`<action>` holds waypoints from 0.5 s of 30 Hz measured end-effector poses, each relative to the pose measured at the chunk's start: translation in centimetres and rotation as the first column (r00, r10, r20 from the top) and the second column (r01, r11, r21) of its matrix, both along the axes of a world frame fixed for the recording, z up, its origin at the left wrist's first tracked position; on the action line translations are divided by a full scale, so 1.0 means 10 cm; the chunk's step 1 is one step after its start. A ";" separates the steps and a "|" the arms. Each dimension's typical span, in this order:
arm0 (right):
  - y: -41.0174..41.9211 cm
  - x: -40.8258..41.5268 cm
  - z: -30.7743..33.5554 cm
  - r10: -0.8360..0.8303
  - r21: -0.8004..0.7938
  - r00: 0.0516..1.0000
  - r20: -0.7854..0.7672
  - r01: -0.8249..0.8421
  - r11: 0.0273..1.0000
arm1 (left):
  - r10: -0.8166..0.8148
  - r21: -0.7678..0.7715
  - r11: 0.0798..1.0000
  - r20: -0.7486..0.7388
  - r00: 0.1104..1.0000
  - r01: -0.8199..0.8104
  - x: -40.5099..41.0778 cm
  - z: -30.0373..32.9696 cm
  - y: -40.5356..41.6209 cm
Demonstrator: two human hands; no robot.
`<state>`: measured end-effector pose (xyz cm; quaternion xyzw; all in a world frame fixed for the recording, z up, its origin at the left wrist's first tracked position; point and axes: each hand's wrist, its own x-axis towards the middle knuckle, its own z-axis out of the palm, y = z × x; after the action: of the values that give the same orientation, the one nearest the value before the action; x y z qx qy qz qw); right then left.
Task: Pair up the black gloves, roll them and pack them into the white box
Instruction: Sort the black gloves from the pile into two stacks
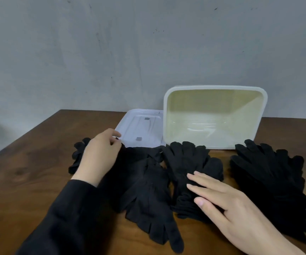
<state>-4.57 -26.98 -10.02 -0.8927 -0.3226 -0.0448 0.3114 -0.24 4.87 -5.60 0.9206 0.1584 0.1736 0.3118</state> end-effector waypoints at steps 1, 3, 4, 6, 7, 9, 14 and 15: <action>0.00 0.00 0.00 -0.006 0.010 1.000 -0.006 0.006 1.000 | 0.010 0.006 1.000 -0.020 1.000 -0.010 -0.03 -0.02 0.08; 0.00 0.00 0.00 -0.008 0.029 1.000 -0.016 0.009 1.000 | -0.020 0.007 1.000 -0.036 0.999 0.020 -0.08 -0.06 0.15; 0.01 0.00 0.00 -0.012 0.043 1.000 -0.021 0.013 0.999 | -0.057 0.022 0.998 -0.041 0.998 0.058 -0.10 -0.07 0.14; 0.01 0.00 0.00 -0.021 0.069 0.999 -0.031 0.023 0.997 | -0.152 0.076 0.985 -0.076 0.985 0.158 -0.14 -0.06 0.06; 0.01 -0.01 0.00 -0.025 0.074 0.999 -0.032 0.027 0.997 | -0.208 0.098 0.971 -0.116 0.971 0.219 -0.16 -0.04 0.01; 0.02 -0.01 0.00 -0.031 0.074 0.999 -0.030 0.033 0.997 | -0.319 0.120 0.930 -0.211 0.924 0.348 -0.20 0.00 -0.09; 0.01 -0.03 0.01 -0.034 0.087 0.998 -0.046 0.038 0.996 | -0.413 0.214 0.835 -0.364 0.835 0.506 -0.22 -0.02 -0.35; 0.01 -0.03 0.02 -0.033 0.086 0.998 -0.053 0.038 0.996 | -0.387 0.276 0.810 -0.412 0.825 0.518 -0.20 -0.06 -0.42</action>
<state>-4.84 -26.85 -9.84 -0.8848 -0.2963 -0.0415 0.3571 -2.23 0.72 -6.19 0.9892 -0.0543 -0.0399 0.1302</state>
